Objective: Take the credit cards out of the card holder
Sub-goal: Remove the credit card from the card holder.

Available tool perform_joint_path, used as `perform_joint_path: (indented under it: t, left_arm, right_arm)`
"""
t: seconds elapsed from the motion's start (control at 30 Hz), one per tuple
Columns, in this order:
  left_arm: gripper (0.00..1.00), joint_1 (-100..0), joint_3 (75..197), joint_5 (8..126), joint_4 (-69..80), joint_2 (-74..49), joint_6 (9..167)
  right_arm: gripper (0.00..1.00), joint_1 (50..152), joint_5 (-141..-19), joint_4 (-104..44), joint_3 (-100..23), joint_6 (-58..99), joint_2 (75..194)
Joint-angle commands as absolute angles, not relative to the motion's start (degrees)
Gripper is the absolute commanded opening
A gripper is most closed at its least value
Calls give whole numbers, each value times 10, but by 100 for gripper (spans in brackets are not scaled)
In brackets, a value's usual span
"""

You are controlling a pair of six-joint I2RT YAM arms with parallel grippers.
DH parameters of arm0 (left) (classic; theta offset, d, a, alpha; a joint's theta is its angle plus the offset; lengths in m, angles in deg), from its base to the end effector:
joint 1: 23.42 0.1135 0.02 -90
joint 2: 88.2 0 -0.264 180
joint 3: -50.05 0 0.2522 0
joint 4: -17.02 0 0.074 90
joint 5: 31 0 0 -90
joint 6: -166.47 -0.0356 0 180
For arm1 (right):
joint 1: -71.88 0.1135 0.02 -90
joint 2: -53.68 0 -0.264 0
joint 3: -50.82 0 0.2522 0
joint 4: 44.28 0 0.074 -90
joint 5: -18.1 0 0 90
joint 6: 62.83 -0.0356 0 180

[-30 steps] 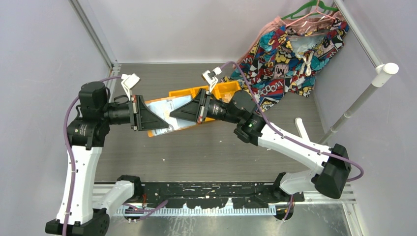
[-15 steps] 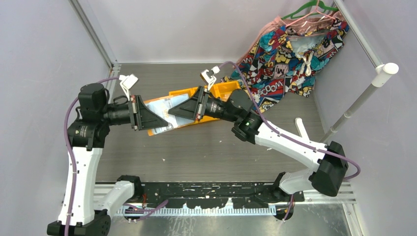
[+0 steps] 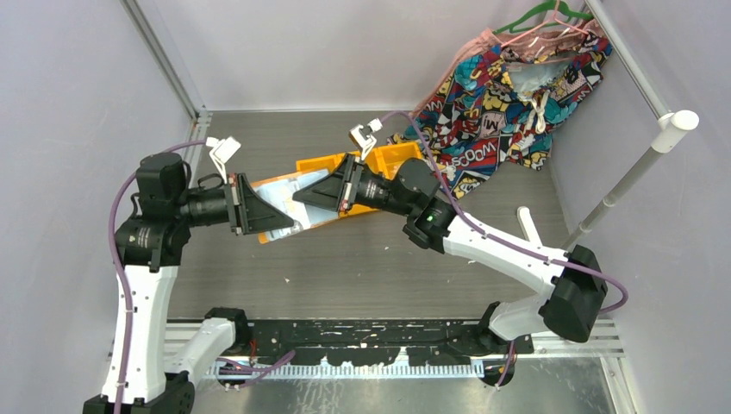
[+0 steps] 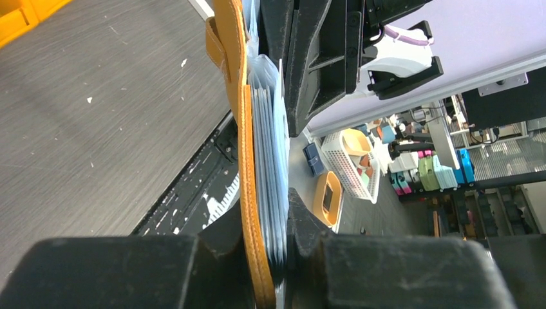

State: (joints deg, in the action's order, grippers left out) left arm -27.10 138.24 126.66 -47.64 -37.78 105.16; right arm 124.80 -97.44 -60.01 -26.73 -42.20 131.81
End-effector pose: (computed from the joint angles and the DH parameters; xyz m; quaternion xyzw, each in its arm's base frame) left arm 0.1268 -0.0412 0.4319 0.1312 0.7542 -0.5768 0.2852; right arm 0.1809 0.2648 0.3970 -0.0889 0.6117 0.7432 0.2561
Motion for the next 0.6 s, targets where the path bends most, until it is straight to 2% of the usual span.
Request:
perform_joint_path:
  t: [0.0, 0.13, 0.57]
  left_arm:
    - [11, -271, 1386, 1269, -432, -399, 1072]
    - [12, -271, 1375, 1287, -388, -402, 1115]
    - [11, -266, 1375, 1282, -384, -405, 1121]
  right_arm:
    - [1, 1251, -954, -653, -257, -440, 1291]
    - [1, 1251, -953, -661, -247, -443, 1288]
    - [1, 1250, -926, -639, -198, -415, 1222]
